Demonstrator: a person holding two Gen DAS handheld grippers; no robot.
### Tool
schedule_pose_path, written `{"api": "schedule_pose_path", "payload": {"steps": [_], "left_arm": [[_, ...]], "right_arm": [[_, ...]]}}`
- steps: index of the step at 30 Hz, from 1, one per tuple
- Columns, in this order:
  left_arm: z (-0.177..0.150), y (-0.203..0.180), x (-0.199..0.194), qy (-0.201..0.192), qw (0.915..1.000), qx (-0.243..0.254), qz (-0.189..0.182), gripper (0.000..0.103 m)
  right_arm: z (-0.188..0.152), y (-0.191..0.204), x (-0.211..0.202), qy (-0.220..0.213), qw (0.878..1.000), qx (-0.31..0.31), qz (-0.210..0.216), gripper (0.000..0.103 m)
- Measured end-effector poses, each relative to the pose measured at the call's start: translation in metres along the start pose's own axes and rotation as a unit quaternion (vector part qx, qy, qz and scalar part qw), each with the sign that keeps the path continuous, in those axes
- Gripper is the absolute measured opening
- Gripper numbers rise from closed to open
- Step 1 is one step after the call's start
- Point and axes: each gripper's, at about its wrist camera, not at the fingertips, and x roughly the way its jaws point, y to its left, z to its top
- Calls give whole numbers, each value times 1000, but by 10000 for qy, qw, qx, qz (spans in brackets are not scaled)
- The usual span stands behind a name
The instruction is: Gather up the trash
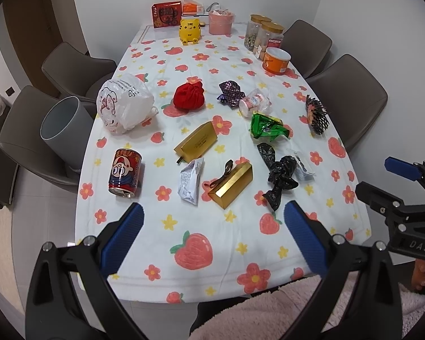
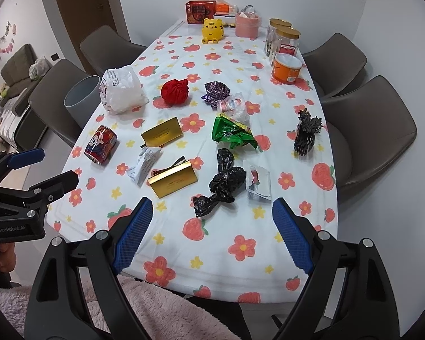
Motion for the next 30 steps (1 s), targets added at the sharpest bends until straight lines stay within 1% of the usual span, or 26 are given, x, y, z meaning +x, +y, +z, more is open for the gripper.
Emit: {"api": "schedule_pose_path", "payload": {"steps": [30], "left_arm": [[1, 0, -3, -1, 10000, -31, -19, 99]], "right_arm": [[2, -2, -4, -14, 10000, -21, 32, 83]]}}
